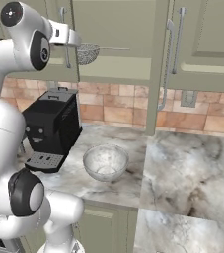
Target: Open the cabinet and setup a tea strainer by placing it in the bowl upright.
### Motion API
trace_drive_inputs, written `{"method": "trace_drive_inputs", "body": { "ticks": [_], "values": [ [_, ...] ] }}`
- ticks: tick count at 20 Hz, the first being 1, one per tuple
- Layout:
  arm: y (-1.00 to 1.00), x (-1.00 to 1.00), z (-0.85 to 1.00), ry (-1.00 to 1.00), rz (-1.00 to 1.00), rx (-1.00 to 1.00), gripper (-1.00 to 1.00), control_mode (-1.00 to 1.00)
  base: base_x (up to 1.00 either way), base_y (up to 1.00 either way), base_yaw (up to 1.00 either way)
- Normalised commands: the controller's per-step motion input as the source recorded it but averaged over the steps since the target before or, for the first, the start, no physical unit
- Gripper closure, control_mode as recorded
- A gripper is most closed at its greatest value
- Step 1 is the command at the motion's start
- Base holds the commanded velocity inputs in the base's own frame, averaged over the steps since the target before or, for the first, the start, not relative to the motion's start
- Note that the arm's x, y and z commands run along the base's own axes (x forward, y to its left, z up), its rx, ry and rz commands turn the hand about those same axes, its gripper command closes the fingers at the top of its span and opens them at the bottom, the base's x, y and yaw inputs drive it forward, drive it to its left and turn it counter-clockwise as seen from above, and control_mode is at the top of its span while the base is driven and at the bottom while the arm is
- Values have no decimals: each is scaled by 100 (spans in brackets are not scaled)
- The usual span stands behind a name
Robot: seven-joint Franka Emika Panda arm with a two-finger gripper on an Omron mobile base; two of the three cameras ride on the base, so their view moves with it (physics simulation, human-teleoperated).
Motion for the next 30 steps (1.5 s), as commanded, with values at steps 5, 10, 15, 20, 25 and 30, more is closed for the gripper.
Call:
{"method": "trace_drive_inputs", "body": {
  "ticks": [5, 10, 15, 20, 25, 30],
  "values": [
    [0, 40, -9, 0, -7, -1, -100, -100, 0, 0, 0],
    [0, 38, -14, 0, -6, -2, -100, -100, 0, 0, 0],
    [0, 38, -14, 0, -5, -2, -100, -100, 0, 0, 0],
    [0, 37, -11, 0, -3, -1, -100, -100, 0, 0, 0],
    [0, 29, -17, -1, 0, 0, -100, -100, 0, 0, 0],
    [0, 8, -21, -9, 0, 0, -100, -100, 0, 0, 0]
  ]
}}
